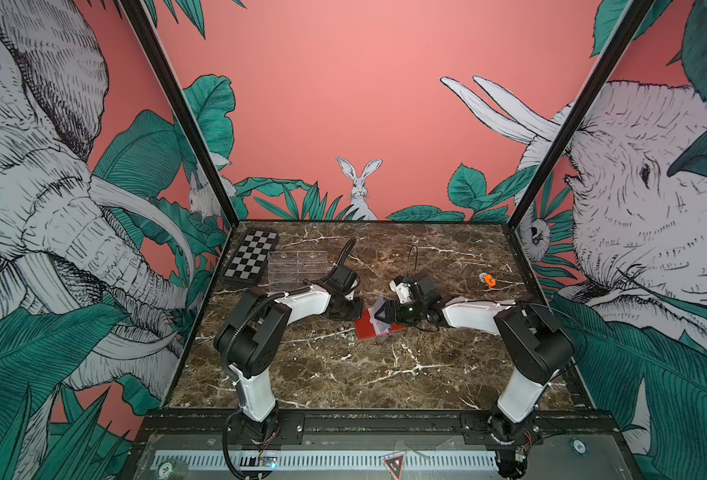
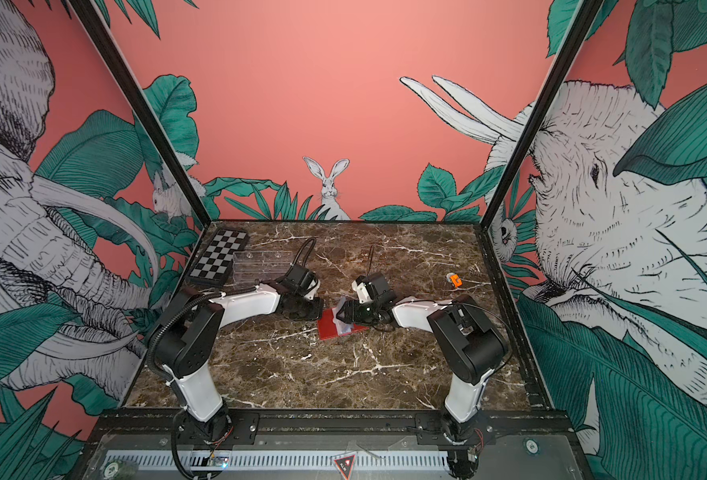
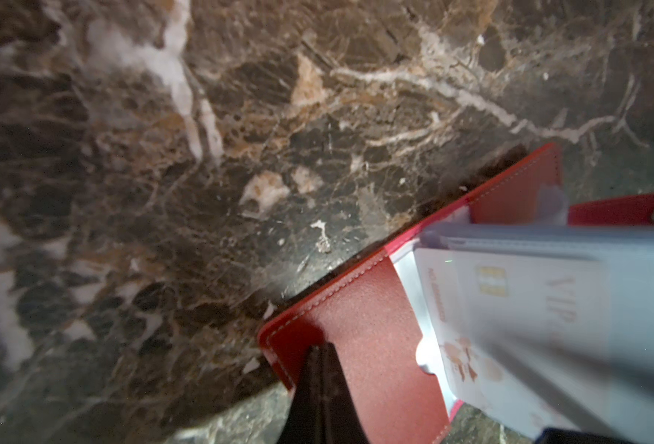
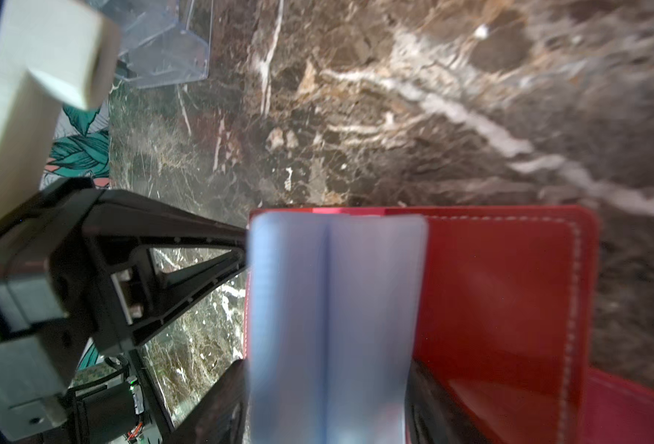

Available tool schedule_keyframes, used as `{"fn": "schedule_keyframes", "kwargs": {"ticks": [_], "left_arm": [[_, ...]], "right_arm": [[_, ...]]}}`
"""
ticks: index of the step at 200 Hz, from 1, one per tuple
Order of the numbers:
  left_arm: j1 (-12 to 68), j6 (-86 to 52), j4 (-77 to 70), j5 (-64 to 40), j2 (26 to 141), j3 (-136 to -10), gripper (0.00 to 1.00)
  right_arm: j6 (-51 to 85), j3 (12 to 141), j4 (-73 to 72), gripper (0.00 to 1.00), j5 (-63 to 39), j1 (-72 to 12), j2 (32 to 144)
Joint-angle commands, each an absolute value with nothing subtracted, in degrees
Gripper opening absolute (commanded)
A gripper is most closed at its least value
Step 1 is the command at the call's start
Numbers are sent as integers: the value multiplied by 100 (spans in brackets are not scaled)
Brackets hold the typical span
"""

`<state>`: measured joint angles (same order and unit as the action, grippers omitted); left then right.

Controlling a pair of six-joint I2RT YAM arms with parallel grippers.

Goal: Take the credit cards out of the card holder
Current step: Flip over the card slot in the card holder.

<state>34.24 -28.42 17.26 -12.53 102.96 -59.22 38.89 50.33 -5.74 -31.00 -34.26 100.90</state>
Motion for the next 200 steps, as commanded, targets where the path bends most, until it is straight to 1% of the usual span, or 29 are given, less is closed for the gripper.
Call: {"fn": "schedule_keyframes", "kwargs": {"ticks": [1,26,76,109,141,200], "left_arm": [[3437,-2762,1601,-1116,10401,-5804,4],[3436,-2745,1580,-1121,10384,-5800,4],[3437,-2714,1547,-1089,10287,-5762,3],[3437,-2706,1517,-1064,10267,-5742,3],[3435,-2691,1497,-1039,10208,-5719,3],[3428,-2779,1344,-1020,10026,-5622,3]], "right_arm": [[3968,5159,-658,63,-3208,-3468,10134],[4084,5221,-858,63,-3388,-3463,10202],[4682,5223,-1838,64,-3857,-3545,10138],[4720,5470,-1820,64,-3984,-3678,10318],[4818,5409,-1943,64,-3938,-3685,10356],[4621,5519,-1564,65,-3821,-3683,10523]]}}
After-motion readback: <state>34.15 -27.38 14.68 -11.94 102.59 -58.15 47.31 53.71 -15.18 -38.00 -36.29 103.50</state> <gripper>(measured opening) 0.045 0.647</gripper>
